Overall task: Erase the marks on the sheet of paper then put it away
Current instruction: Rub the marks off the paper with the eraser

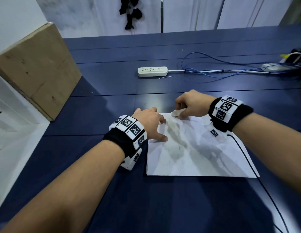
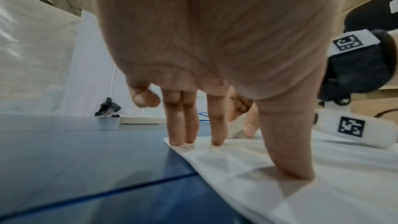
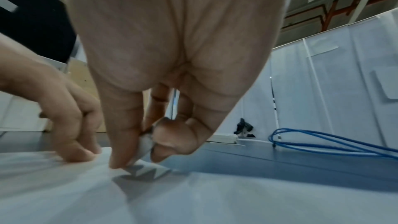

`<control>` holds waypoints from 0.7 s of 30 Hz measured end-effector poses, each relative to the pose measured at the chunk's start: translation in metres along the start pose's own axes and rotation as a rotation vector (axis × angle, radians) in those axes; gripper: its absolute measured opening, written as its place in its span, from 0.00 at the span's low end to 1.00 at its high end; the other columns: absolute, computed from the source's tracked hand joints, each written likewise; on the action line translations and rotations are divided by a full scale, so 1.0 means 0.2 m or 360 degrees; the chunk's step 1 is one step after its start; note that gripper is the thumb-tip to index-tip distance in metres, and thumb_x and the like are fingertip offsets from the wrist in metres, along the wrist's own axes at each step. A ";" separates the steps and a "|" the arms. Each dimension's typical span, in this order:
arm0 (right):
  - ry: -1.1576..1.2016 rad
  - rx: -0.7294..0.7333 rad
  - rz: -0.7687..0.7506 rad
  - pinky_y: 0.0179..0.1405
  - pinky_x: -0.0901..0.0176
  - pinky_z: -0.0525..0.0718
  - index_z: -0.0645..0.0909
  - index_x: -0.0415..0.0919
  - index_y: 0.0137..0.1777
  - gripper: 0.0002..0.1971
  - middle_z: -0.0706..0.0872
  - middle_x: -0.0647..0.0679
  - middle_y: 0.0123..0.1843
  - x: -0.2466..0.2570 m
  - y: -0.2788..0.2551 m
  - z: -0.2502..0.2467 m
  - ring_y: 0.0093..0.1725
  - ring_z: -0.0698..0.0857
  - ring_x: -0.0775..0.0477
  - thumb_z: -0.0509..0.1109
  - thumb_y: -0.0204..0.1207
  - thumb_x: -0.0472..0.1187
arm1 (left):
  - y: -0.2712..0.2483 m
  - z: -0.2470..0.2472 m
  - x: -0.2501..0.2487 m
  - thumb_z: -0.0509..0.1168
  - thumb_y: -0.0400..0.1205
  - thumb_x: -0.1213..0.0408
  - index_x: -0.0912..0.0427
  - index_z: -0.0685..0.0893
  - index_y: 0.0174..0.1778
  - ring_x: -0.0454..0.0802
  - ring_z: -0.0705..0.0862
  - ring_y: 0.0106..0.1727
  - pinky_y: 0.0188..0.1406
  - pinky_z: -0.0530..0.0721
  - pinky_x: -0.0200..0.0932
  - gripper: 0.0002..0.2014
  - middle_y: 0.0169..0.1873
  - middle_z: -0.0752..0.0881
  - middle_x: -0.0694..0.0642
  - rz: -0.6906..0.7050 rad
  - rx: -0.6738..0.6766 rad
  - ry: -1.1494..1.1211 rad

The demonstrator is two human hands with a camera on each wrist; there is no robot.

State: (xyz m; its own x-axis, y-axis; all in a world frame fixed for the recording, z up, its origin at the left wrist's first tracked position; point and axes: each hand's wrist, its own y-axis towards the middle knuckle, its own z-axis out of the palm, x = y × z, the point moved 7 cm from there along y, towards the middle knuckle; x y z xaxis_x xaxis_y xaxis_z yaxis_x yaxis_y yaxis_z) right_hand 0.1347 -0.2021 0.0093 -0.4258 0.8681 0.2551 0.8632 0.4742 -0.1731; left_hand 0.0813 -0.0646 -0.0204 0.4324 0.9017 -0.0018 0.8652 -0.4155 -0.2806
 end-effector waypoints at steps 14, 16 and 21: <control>-0.0016 0.0046 -0.0041 0.41 0.58 0.79 0.86 0.49 0.47 0.11 0.85 0.53 0.40 0.01 0.00 0.02 0.42 0.82 0.47 0.80 0.65 0.47 | 0.00 0.00 0.01 0.68 0.70 0.30 0.42 0.77 0.71 0.51 0.78 0.59 0.55 0.67 0.51 0.35 0.52 0.69 0.47 -0.0016 0.0001 -0.0023; 0.0092 0.0302 -0.0145 0.34 0.62 0.80 0.86 0.50 0.43 0.10 0.85 0.54 0.35 0.07 -0.09 0.09 0.34 0.82 0.50 0.82 0.64 0.45 | 0.00 0.00 0.01 0.67 0.70 0.29 0.43 0.78 0.70 0.50 0.78 0.58 0.56 0.69 0.52 0.35 0.51 0.69 0.47 -0.0018 0.0000 -0.0028; 0.0191 0.0471 -0.0188 0.30 0.56 0.85 0.87 0.50 0.43 0.10 0.88 0.52 0.33 0.08 -0.10 0.13 0.31 0.85 0.47 0.82 0.63 0.42 | 0.00 -0.01 0.01 0.67 0.70 0.29 0.43 0.78 0.71 0.50 0.78 0.58 0.58 0.69 0.53 0.35 0.51 0.69 0.47 -0.0021 0.0016 -0.0018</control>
State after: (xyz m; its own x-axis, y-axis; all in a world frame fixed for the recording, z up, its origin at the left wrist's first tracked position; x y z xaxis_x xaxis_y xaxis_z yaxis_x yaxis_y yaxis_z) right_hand 0.1023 -0.1933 -0.0084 -0.4679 0.7897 0.3969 0.6863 0.6076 -0.3997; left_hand 0.0820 -0.0635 -0.0194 0.4183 0.9083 -0.0087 0.8681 -0.4025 -0.2905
